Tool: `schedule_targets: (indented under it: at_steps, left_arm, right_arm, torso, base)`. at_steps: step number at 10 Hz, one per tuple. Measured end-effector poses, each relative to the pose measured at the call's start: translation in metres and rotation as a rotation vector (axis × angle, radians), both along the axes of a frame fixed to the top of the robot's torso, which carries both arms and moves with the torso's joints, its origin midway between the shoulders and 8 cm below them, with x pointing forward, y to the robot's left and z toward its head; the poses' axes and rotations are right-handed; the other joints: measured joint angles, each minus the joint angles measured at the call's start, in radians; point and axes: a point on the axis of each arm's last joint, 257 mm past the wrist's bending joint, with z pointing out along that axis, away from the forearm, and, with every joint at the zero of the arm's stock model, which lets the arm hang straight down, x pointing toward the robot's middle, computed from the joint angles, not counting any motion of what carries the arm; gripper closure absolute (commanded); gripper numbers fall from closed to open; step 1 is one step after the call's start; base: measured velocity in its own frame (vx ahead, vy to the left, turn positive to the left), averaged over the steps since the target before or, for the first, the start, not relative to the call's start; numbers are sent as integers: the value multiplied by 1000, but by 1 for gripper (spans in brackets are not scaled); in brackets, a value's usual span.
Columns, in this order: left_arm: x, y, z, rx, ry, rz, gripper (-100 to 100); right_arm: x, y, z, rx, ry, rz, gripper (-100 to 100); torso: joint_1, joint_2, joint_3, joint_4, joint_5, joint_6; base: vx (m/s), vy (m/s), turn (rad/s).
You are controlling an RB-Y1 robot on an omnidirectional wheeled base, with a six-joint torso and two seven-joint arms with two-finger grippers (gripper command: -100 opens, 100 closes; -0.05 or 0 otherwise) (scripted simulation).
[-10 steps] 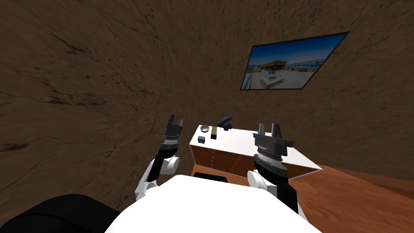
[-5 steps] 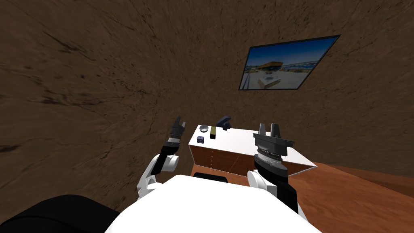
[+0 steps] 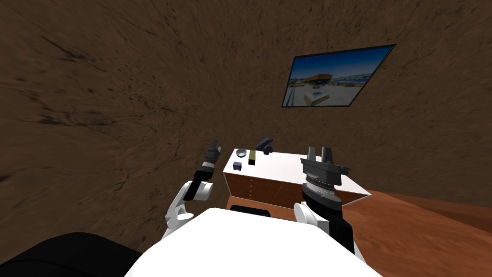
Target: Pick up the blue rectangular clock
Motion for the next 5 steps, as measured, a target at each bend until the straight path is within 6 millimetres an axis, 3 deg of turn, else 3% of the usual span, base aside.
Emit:
schedule_targets:
  at_steps: [5]
  left_arm:
    - [25,20,-33,31,128,66,-100]
  right_arm:
    - [0,0,0,0,0,0,0]
  torso:
    - [0,0,0,0,0,0]
  base:
    - [0,-9,-35]
